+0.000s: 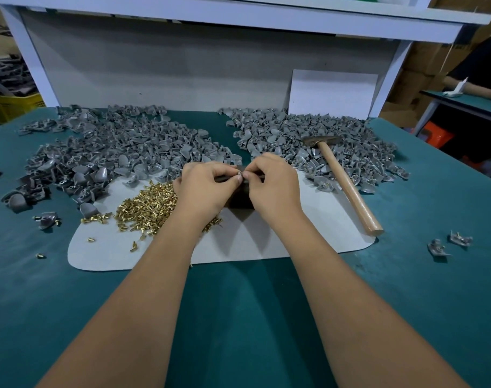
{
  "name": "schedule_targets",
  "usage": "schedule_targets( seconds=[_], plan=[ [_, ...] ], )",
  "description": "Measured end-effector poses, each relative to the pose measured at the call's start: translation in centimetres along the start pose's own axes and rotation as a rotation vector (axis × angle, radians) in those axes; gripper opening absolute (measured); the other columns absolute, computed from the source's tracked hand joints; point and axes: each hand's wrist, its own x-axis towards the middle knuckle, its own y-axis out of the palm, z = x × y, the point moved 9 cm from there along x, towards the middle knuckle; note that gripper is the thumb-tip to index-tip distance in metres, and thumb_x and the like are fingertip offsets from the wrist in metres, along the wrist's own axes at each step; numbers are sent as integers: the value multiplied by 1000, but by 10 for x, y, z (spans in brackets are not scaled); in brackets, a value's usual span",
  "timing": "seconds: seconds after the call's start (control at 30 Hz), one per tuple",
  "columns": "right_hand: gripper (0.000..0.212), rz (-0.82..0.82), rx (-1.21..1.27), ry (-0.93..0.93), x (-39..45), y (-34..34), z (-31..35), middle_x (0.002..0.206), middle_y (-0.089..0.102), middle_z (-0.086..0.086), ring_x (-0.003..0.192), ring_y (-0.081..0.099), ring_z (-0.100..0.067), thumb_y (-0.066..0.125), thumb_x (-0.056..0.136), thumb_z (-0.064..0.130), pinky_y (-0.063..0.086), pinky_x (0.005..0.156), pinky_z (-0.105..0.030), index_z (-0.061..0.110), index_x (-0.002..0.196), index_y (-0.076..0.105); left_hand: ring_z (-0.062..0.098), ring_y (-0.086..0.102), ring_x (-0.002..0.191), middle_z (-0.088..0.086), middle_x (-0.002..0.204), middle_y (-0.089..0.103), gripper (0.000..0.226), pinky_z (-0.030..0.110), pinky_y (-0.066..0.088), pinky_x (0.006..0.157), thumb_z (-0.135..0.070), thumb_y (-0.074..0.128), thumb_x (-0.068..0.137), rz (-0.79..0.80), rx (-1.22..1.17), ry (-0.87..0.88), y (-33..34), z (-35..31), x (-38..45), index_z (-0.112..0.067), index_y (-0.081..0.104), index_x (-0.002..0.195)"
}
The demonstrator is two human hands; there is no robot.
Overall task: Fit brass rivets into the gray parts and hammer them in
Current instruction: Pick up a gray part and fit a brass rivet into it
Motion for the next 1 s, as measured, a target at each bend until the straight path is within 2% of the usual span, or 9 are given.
schedule_targets(
  seconds=[0.07,0.23,0.4,0.47,0.63,0.83,1.0],
  plan=[
    [9,32,13,35,2,2,-2,81,55,6,79,51,-13,65,83,6,36,66,-24,9,75,68,25,55,122,-9,107,73,13,50,40,107,-26,71,88,7,10,2,0,0,0,-36,76,96],
    [10,75,15,122,8,5,-8,87,61,2,78,53,-15,65,85,11,39,67,-25,14,75,67,24,56,122,-12,106,72,17,50,40,107,-27,72,88,7,14,-11,1,-1,0,-43,73,91],
    [10,65,68,118,3,5,-11,89,59,2,81,50,-11,64,87,13,34,69,-21,15,77,66,26,55,123,-5,108,73,21,50,39,109,-26,72,88,39,-17,1,3,-1,1,-46,68,88],
    [11,40,138,128,1,3,-14,90,61,2,83,52,-10,61,88,13,34,70,-20,14,81,69,24,54,124,-10,109,72,21,50,38,109,-30,71,89,34,4,0,2,-1,1,-50,67,84],
    [23,1,413,310,0,1,-30,102,67,-3,98,59,-14,49,94,11,45,86,-27,14,91,72,22,52,126,-14,112,70,18,51,36,110,-33,70,90,37,-16,-7,1,1,1,-49,67,84],
    [23,24,393,271,0,2,-26,103,64,-3,95,58,-12,49,95,10,44,86,-25,8,96,72,20,52,127,-15,115,70,15,51,35,111,-32,69,91,42,-37,-17,2,3,3,-46,69,86],
    [18,54,360,244,0,5,-24,99,63,0,93,56,-10,54,93,13,42,83,-24,11,90,72,23,51,129,-13,117,69,8,52,34,112,-31,70,91,52,-54,-28,3,6,3,-36,75,95]
  ],
)
